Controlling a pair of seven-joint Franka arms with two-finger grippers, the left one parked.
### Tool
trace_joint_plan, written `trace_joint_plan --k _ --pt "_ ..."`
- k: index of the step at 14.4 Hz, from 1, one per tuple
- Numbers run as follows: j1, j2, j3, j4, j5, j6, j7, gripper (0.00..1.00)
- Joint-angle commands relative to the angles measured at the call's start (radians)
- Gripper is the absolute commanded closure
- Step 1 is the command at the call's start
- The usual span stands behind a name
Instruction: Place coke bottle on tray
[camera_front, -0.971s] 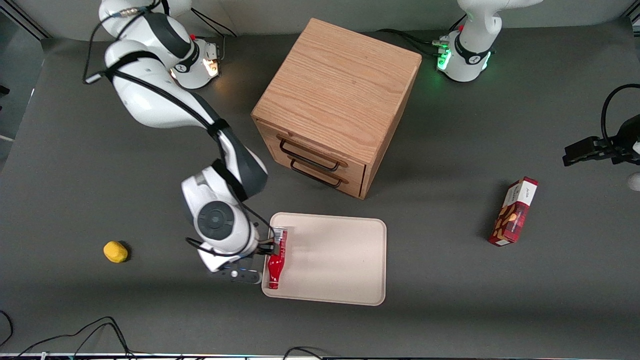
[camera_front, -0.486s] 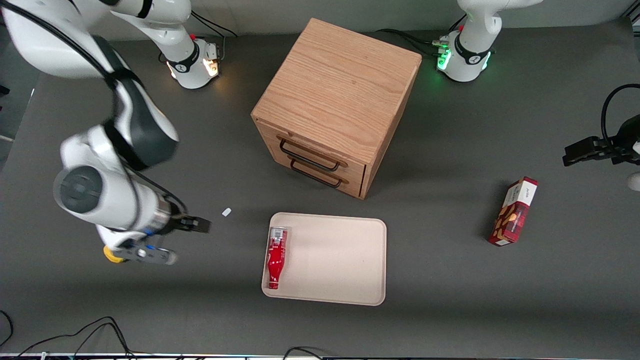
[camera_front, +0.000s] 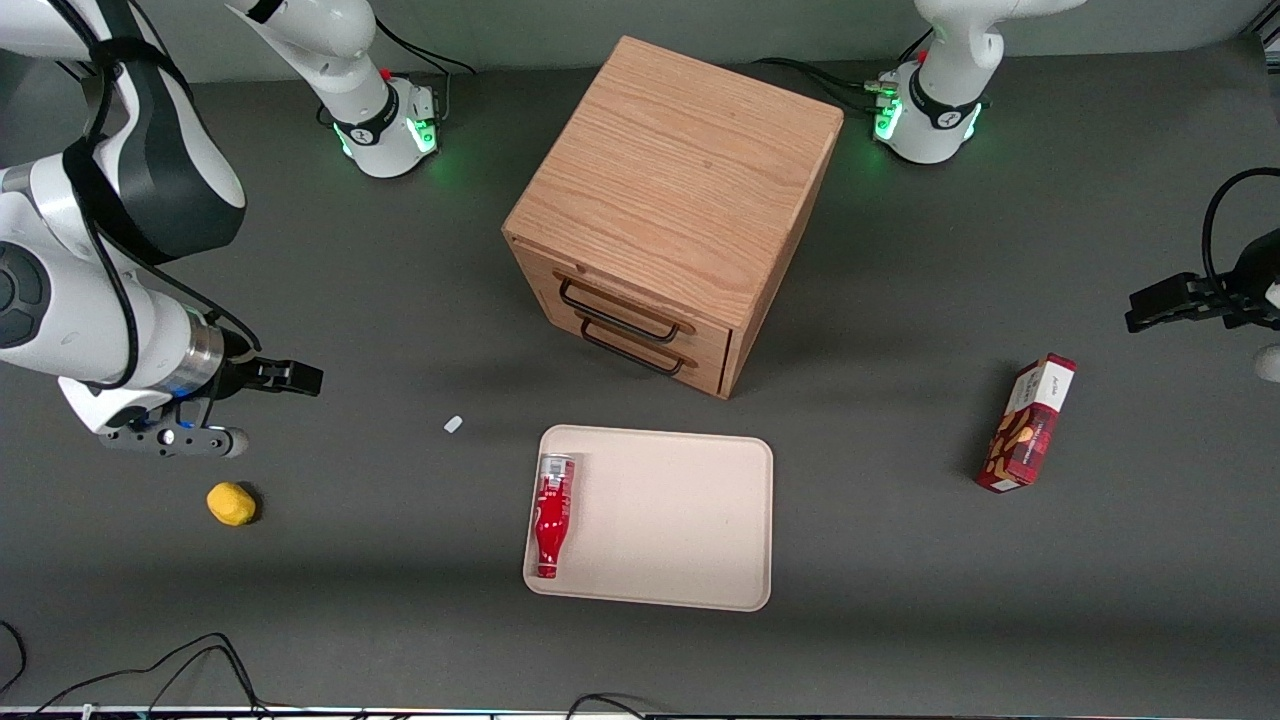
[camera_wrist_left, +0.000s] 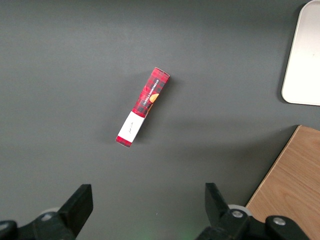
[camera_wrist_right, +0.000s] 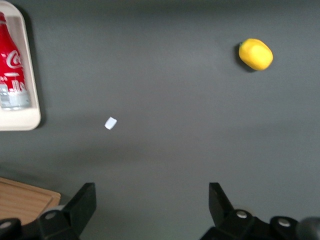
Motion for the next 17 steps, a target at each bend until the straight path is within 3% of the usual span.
trace_joint_plan --k 1,6,12,15,17 --pt "0.082 -0.075 -0.119 -0.019 0.063 -0.017 -0.054 0.0" --pt "0.391 -0.213 -0.561 -0.033 0.247 -0.025 -0.218 0.0" --pt "0.663 -0.334 -0.898 -0.103 0.33 -0.053 -0.328 0.0" --pt "0.634 -0.389 -0.914 -0.121 0.394 -0.059 -0.337 0.0" --pt "0.591 -0.397 -0.876 -0.118 0.389 -0.079 -0.364 0.0"
